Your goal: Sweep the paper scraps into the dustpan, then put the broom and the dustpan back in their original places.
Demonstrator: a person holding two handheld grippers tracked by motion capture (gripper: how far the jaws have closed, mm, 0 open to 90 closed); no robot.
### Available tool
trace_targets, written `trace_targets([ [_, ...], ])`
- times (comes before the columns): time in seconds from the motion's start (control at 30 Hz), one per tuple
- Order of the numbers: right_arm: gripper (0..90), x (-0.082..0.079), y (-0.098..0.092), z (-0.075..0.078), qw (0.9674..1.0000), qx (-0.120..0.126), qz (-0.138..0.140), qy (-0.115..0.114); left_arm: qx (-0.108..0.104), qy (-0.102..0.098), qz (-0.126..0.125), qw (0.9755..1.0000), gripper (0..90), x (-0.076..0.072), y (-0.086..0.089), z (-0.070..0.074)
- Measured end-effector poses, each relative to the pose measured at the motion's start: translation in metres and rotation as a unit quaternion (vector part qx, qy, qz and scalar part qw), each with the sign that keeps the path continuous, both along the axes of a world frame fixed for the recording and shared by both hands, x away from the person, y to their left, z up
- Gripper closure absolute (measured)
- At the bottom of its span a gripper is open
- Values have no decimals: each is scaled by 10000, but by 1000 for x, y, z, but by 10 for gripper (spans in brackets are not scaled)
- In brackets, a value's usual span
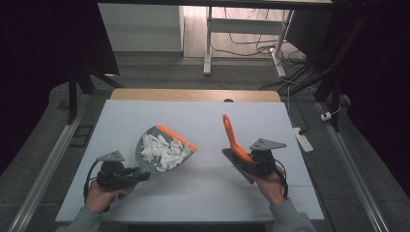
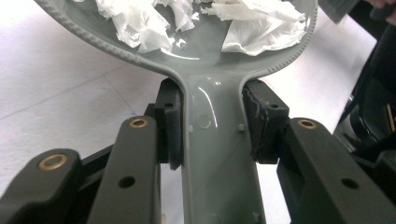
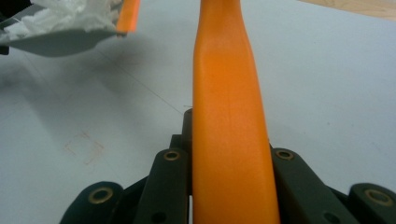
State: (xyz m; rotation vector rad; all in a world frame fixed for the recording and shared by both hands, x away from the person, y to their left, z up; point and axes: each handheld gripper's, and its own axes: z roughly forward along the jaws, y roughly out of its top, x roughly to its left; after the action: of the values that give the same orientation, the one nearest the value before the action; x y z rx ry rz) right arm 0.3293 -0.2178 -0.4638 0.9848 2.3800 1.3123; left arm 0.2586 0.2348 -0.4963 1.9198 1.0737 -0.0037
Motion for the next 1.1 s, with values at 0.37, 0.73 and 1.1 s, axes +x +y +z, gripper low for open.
trace_targets([
  [0.37,768,-5,-13,-1,10000,59,71,7,-170,24,804,9966,617,0,11,-1],
  [0.73,767,-6,-19,-5,9997,142,9,210,-192,58,1254,9919,617,-2,13,-4],
  [1.1,768,-1,-20,-12,9986,220,-20,485,26,84,1582,9874,617,-8,10,-9],
])
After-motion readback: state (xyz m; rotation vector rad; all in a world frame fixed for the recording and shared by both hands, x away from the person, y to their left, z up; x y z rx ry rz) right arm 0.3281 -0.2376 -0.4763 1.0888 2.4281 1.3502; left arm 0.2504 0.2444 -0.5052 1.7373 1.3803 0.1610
